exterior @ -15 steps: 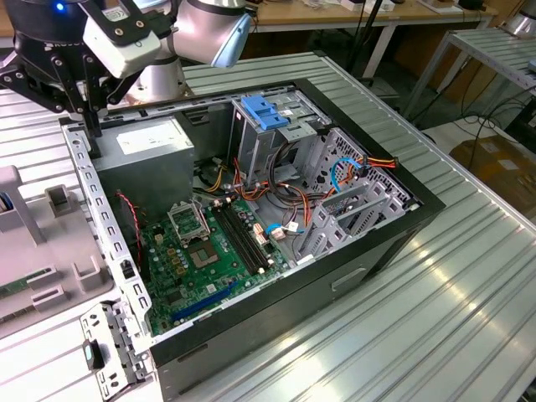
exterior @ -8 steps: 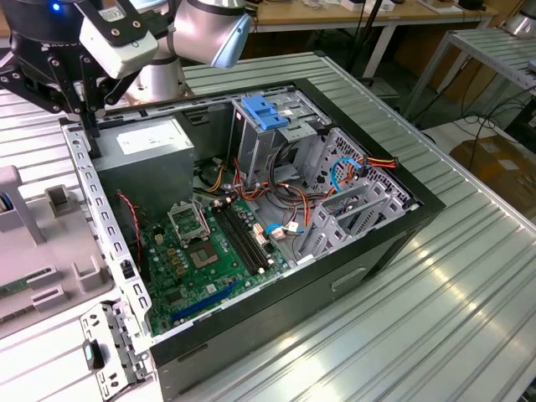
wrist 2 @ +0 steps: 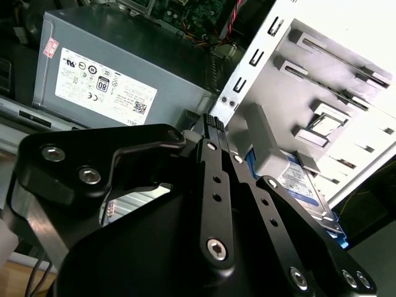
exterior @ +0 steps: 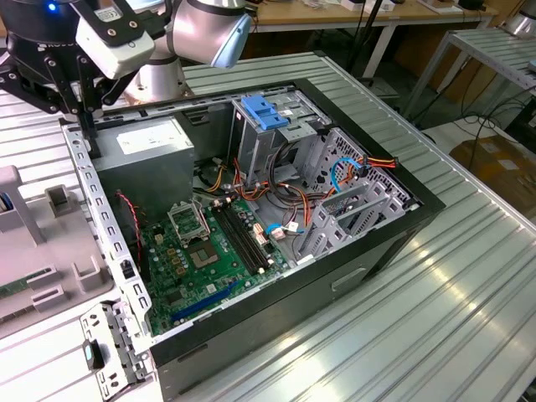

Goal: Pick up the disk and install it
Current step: 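Reach for the disk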

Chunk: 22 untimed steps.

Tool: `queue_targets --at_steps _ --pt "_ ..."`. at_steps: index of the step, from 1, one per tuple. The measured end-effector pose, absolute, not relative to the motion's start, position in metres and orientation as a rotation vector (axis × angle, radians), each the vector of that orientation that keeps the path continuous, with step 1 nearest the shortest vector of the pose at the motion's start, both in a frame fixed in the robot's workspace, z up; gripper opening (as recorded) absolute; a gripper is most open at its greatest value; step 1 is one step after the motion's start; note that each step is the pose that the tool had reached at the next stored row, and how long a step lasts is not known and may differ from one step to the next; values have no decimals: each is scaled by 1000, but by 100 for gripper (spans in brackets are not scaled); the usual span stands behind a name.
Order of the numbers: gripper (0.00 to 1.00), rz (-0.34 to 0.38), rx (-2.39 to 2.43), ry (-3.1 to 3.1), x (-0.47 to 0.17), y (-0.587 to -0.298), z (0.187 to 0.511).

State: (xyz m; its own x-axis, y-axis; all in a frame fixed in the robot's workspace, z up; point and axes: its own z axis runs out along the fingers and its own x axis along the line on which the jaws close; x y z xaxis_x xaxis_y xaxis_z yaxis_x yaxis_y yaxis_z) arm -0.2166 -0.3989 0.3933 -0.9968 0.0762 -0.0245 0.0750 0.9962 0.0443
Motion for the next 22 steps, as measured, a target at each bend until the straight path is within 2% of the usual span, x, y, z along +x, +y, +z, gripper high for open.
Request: queue_targets --at_steps 22 --pt "11 68 118 3112 -226 -399 393"
